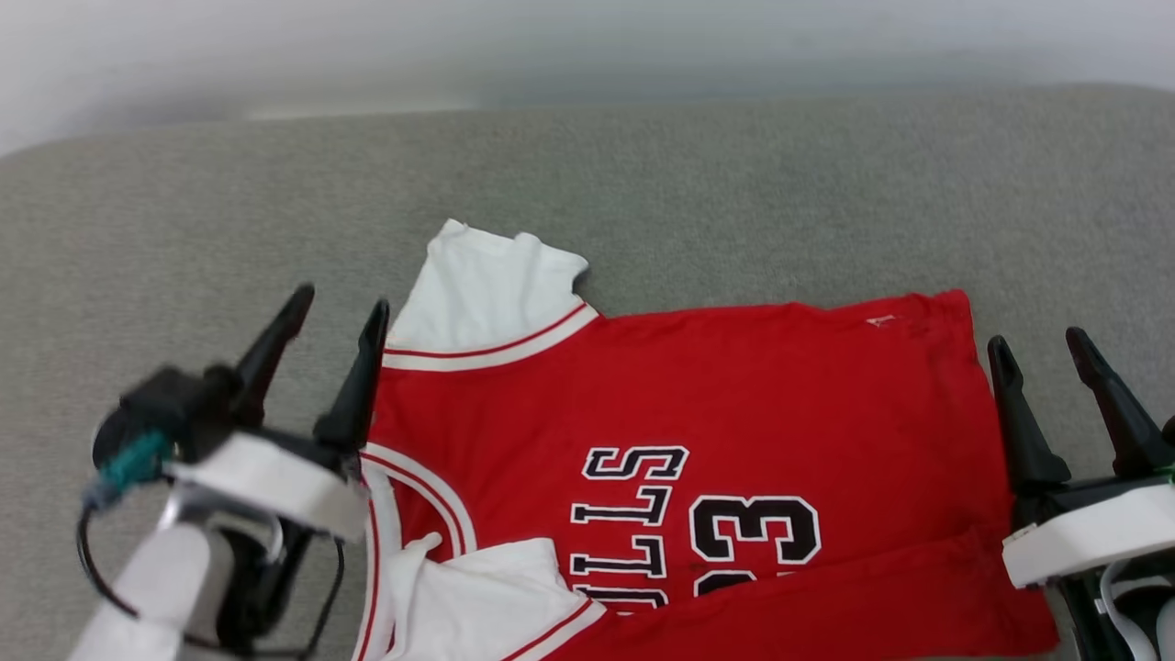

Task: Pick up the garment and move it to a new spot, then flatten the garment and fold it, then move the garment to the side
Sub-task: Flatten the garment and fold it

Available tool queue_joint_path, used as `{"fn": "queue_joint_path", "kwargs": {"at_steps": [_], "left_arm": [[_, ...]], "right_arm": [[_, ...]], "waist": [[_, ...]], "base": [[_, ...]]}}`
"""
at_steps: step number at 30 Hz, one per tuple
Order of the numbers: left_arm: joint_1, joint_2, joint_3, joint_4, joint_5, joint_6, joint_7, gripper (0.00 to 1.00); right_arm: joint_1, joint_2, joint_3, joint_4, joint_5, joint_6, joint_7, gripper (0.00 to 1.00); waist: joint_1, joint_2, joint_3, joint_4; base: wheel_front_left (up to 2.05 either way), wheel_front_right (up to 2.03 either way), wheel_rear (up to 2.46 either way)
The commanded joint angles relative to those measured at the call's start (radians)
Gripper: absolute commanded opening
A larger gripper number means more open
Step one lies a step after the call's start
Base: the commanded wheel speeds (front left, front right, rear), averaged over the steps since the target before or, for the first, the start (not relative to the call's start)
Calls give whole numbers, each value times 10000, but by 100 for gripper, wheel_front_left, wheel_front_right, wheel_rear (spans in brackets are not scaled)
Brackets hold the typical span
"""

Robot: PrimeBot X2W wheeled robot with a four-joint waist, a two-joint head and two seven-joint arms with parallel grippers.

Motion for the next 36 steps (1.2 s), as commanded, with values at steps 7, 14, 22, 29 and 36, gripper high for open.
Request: {"fn": "queue_joint_path", "kwargs": {"at_steps": [7,14,22,29,36], "left_arm": [[-3280,1159,-389,774,-792,-548,2887,100],[-5340,2607,-678,1469,-2141,-648,6396,100],[-6467,3353,-916,2005,-3433,-383,9838,100],[-7117,3564,-1135,2306,-3643,378,11689,100],[-7250,3821,-1365,2653,-3398,535,12220,100]], "right_arm": [[-792,203,253,-189,-25,-4,-148,100],[-1092,473,596,-237,112,-4,-382,100],[-1135,664,795,-96,181,-4,-648,100],[-1246,791,1134,160,343,-4,-855,100],[-1289,577,1176,137,383,-4,-933,100]], "waist": [[0,0,1504,-940],[0,0,2332,-1692],[0,0,2901,-2144],[0,0,3379,-2540],[0,0,3675,-2752]], "base": [[0,0,0],[0,0,0],[0,0,0],[0,0,0],[0,0,0]]}}
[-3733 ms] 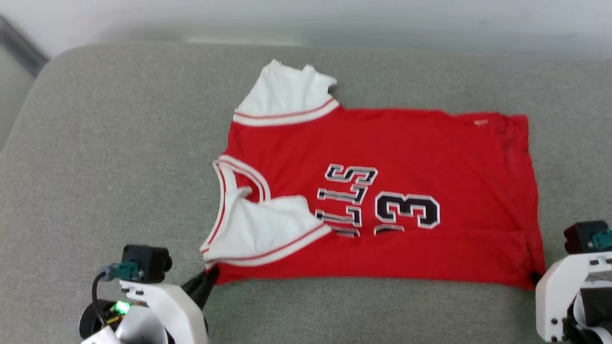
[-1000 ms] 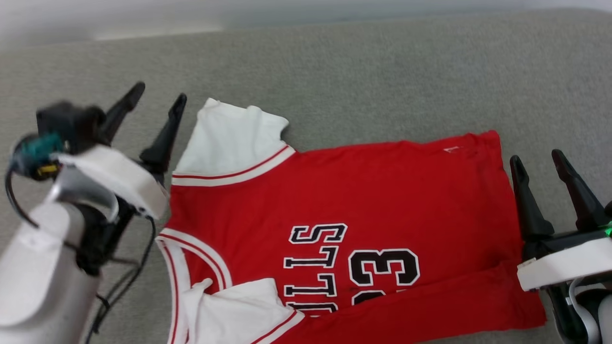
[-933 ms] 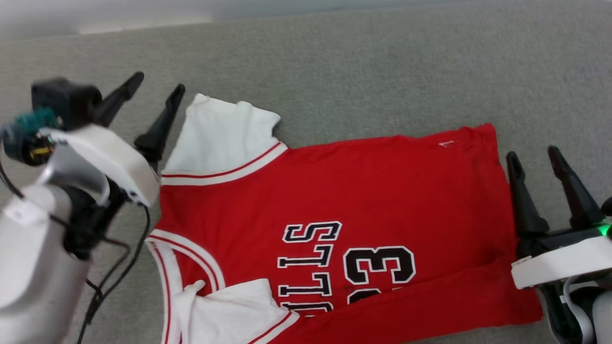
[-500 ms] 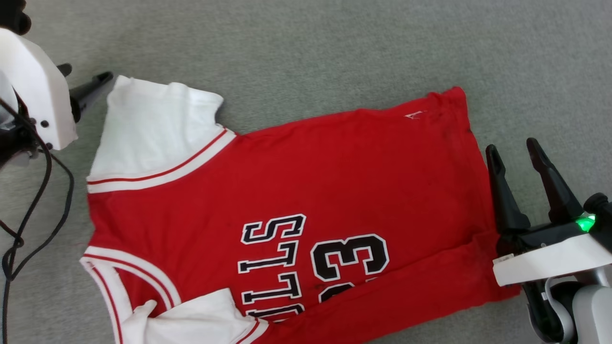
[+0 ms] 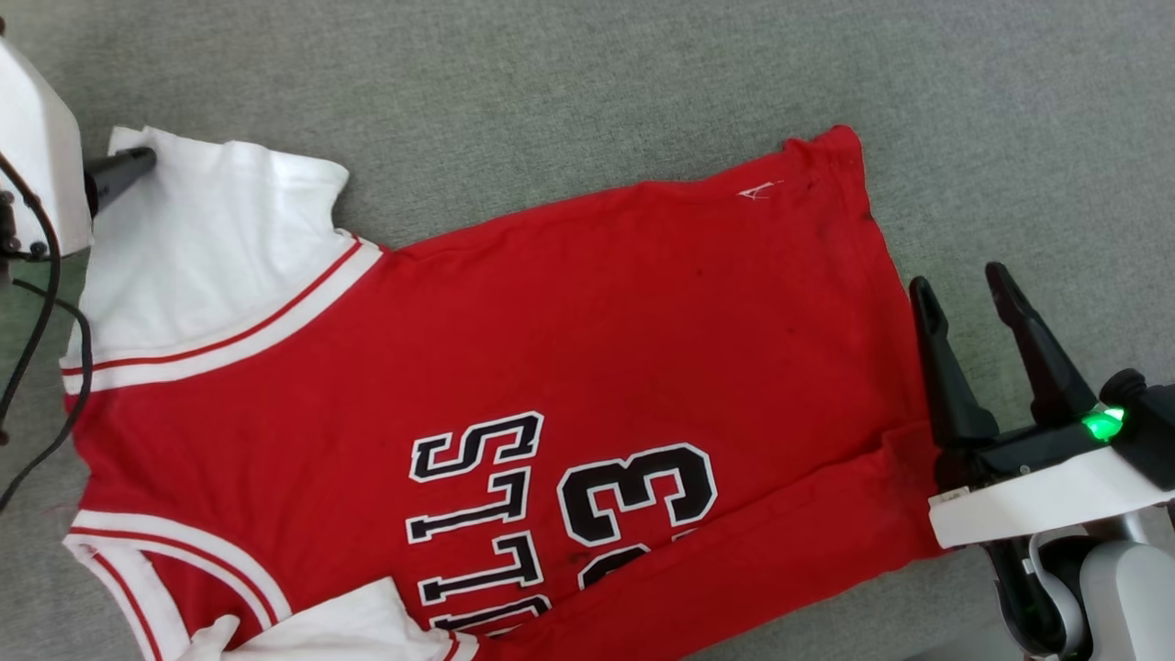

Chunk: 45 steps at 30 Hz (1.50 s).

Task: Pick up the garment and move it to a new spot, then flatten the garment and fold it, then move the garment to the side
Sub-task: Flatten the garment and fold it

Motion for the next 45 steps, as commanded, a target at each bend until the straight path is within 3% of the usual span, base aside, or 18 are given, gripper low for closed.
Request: {"fn": "queue_joint_path", "kwargs": {"at_steps": [1,5,6,7,8,12,14,19,23,32,39,45], "left_arm": [[53,-19,-56,114,16,22,71,100],[261,84,-334,367,260,-10,121,100],[337,10,-375,421,193,-33,168,52],[396,-99,-389,425,96,-60,139,16],[434,-215,-348,412,33,-48,-5,0],[403,-424,-171,337,132,-241,-952,0],[518,-864,451,562,-41,-451,-2893,0],[864,-1030,421,276,-142,-859,-3814,0],[1134,-1069,231,-450,-167,-1034,-4239,0],[1963,-787,-538,-3202,-410,-1190,-4553,0],[2694,-634,-694,-4859,-368,-1082,-4698,0],[2990,-641,-824,-5618,-316,-1060,-4843,0]], "right_arm": [[-173,-44,-16,-16,16,-4,-54,100],[-251,-100,-1,35,-39,-4,-91,100],[-267,-102,-18,43,-55,-4,-105,100],[-270,-107,-49,59,-90,-4,-101,100],[-267,-125,-86,67,-120,-4,-96,100],[-262,-260,-209,46,-233,-4,50,100],[-272,-881,73,-66,-59,-5,768,100],[-380,-1720,38,-226,11,-5,1916,100],[-589,-2560,17,-346,157,-4,3353,100],[-1794,-4522,383,-343,1119,-5,7694,100],[-3044,-5224,553,181,1396,-5,9870,100],[-3586,-5494,1112,913,1265,-5,10620,100]], "waist": [[-1,0,56,-40],[-1,0,141,-61],[-1,0,138,-43],[-1,0,122,-12],[-1,0,100,28],[-1,0,-79,262],[-1,0,-681,671],[-1,0,-1299,1135],[-1,0,-1661,1585],[-1,0,-1666,2603],[-1,0,-1281,3371],[-1,0,-872,3902]], "base": [[0,0,0],[0,0,0],[0,0,0],[0,0,0],[0,0,0],[0,0,0],[0,0,0],[0,0,0],[0,0,0],[0,0,0],[0,0,0],[0,0,0]]}}
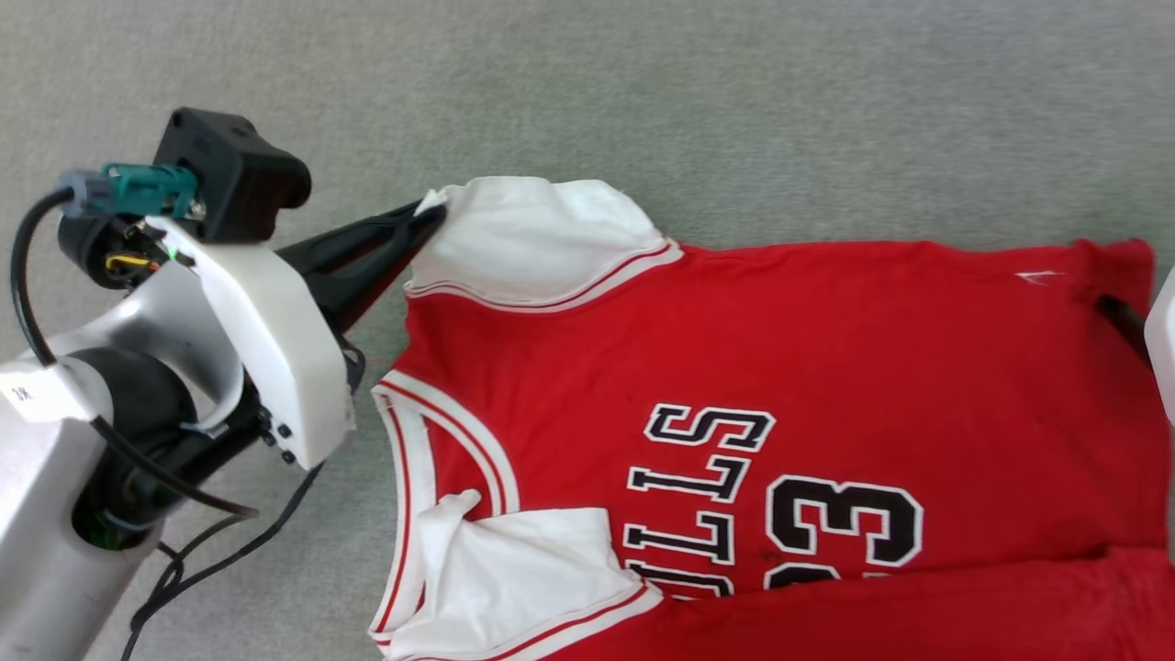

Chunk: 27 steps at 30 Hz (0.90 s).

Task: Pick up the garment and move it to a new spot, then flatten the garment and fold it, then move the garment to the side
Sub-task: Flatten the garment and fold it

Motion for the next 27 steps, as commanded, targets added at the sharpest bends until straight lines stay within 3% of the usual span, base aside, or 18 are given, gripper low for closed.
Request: {"fn": "queue_joint_path", "kwargs": {"at_steps": [1,13,14,15,16,27], "left_arm": [[140,-50,-88,-214,74,-7,-106,0],[419,-225,-423,-816,236,46,-267,0],[442,-210,-435,-753,261,53,-278,0],[463,-192,-453,-705,292,50,-294,0],[510,-187,-462,-638,291,50,-302,0],[1394,108,-63,2,62,331,-867,0]], "right_arm": [[-206,-148,195,258,-75,-7,54,100],[278,188,1187,1630,178,13,171,100],[368,191,1264,1722,190,16,126,67],[418,162,1338,1779,178,16,55,5],[425,150,1369,1840,169,17,-68,0],[186,419,358,1982,594,-7,-1999,0]], "waist": [[0,0,298,332],[0,0,622,814],[0,0,595,821],[0,0,552,821],[0,0,488,800],[0,0,-827,313]], "base": [[0,0,0],[0,0,0],[0,0,0],[0,0,0],[0,0,0],[0,0,0]]}}
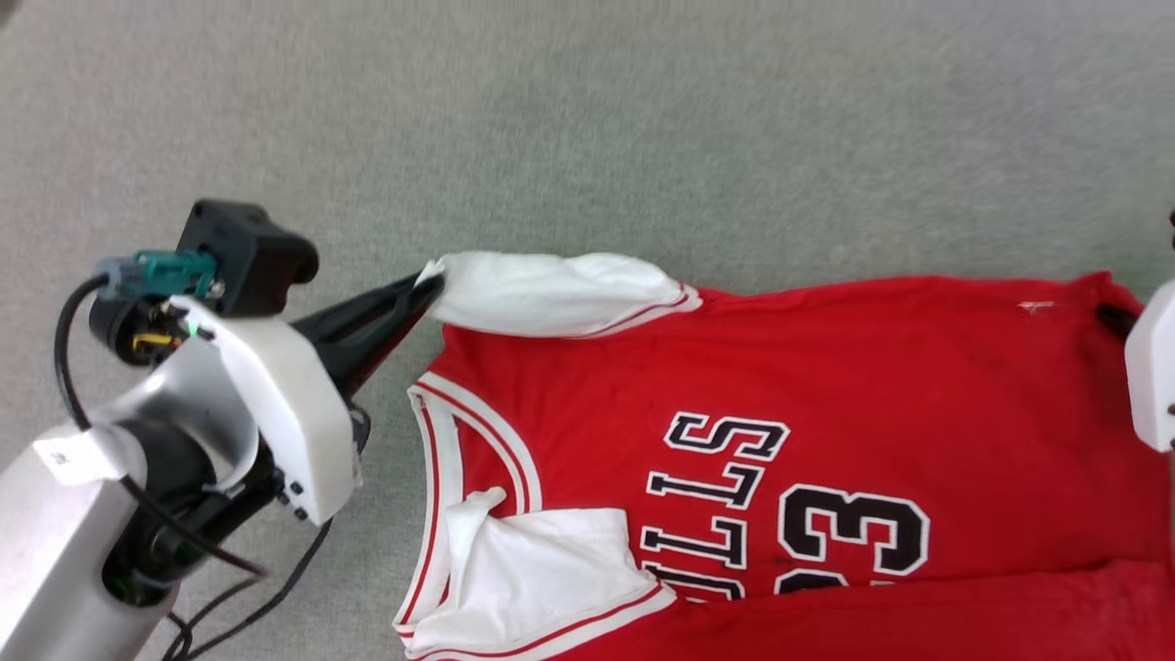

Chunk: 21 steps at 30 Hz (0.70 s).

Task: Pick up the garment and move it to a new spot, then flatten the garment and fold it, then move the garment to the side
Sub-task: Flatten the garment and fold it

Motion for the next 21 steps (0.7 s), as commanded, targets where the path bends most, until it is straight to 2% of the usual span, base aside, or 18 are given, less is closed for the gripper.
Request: {"fn": "queue_joint_path", "kwargs": {"at_steps": [1,6,12,21], "left_arm": [[381,84,173,48,-148,137,-201,0],[1112,200,390,-86,-379,398,-463,0],[2362,438,494,-423,-636,741,-733,0],[4461,753,450,-710,-1212,1354,-783,0]], "right_arm": [[319,89,-141,-9,120,-6,-359,0],[911,85,-403,-271,257,-7,-864,0],[2266,374,-972,-865,507,-7,-1743,0],[4531,756,-1297,-1730,736,-6,-2458,0]], "waist": [[1,0,-613,-218],[1,0,-1217,-318],[1,0,-2004,-336],[1,0,-2366,-386]], "base": [[0,0,0],[0,0,0],[0,0,0],[0,0,0]]}}
